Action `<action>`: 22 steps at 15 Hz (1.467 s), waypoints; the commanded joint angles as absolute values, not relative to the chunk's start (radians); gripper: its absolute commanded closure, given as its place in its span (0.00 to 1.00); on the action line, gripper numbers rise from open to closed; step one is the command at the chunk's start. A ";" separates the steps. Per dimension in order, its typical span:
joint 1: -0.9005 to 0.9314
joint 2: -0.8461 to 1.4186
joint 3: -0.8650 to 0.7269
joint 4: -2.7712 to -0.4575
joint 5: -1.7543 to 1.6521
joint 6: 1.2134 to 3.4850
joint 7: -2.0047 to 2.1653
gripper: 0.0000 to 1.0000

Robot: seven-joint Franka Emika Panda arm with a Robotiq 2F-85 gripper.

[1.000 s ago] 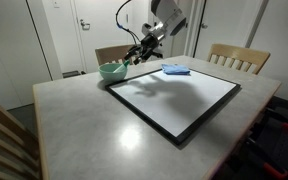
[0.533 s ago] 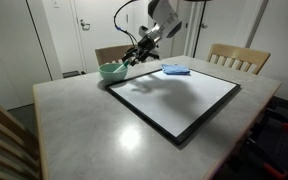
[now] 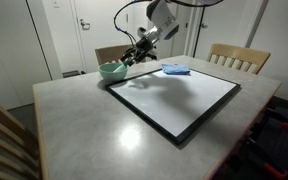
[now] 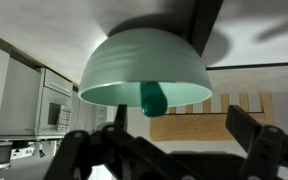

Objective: Take the marker out of the bowl and use it to write on the board

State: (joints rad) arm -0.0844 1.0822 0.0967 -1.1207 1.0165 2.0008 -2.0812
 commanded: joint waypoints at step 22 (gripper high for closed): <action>-0.085 1.314 0.177 -0.765 0.888 1.970 -1.943 0.18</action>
State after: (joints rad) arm -0.0845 1.2895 0.1764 -0.8130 0.8960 1.9947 -1.9512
